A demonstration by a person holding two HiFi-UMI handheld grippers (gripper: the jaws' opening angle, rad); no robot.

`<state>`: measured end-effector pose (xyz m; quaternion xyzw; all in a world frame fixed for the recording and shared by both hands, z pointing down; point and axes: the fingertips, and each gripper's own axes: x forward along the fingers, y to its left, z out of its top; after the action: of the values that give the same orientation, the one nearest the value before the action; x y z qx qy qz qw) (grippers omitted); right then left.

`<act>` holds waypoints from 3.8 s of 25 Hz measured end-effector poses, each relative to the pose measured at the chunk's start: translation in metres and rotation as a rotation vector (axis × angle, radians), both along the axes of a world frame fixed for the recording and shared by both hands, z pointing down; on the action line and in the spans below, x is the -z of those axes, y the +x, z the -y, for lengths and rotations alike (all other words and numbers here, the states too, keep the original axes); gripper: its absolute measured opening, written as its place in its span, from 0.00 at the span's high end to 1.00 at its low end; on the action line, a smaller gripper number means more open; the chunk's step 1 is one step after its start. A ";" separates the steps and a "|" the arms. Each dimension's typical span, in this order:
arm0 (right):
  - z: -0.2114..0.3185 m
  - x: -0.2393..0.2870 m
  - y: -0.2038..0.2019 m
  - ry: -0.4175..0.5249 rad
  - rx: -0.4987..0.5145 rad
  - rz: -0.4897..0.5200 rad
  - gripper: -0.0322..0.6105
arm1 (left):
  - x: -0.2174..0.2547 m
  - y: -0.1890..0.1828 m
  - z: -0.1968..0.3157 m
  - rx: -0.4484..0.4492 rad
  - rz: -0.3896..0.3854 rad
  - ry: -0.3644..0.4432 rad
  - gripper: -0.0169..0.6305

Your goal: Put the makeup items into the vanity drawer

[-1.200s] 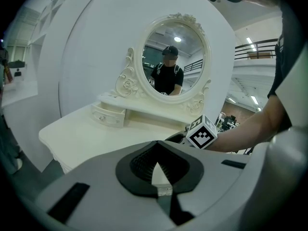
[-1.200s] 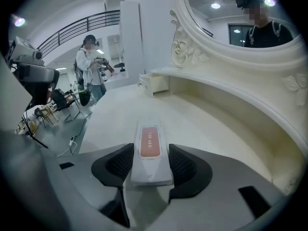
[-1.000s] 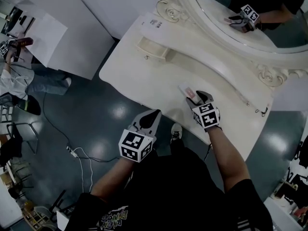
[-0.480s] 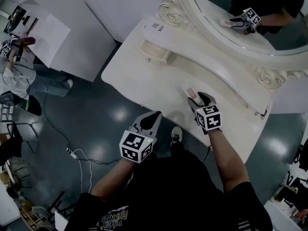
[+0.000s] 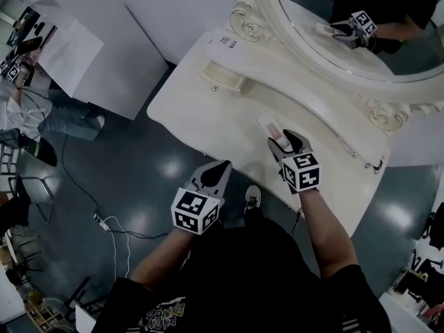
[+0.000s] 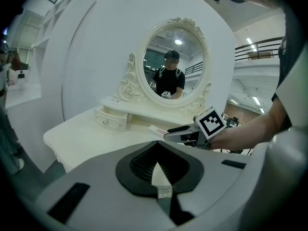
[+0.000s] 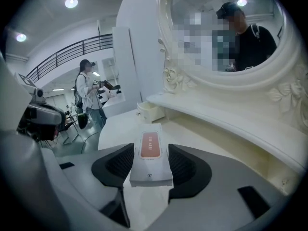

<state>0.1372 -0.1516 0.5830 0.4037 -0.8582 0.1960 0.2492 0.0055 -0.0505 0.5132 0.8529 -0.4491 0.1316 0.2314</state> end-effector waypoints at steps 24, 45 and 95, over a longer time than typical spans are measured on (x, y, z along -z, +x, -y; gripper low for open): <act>0.025 0.128 -0.075 0.203 0.216 0.173 0.57 | 0.035 -0.008 0.032 0.157 0.064 0.092 0.96; 0.084 0.102 -0.115 0.164 0.189 0.130 0.57 | 0.019 -0.036 0.112 0.075 0.091 0.062 0.96; 0.190 0.014 -0.199 0.068 0.269 -0.277 0.57 | -0.025 -0.112 0.217 -0.124 -0.006 -0.043 0.96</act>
<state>-0.0614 -0.3412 0.5693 0.3165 -0.8681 0.0745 0.3752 -0.1062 -0.2672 0.5384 0.8743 -0.3916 0.1526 0.2426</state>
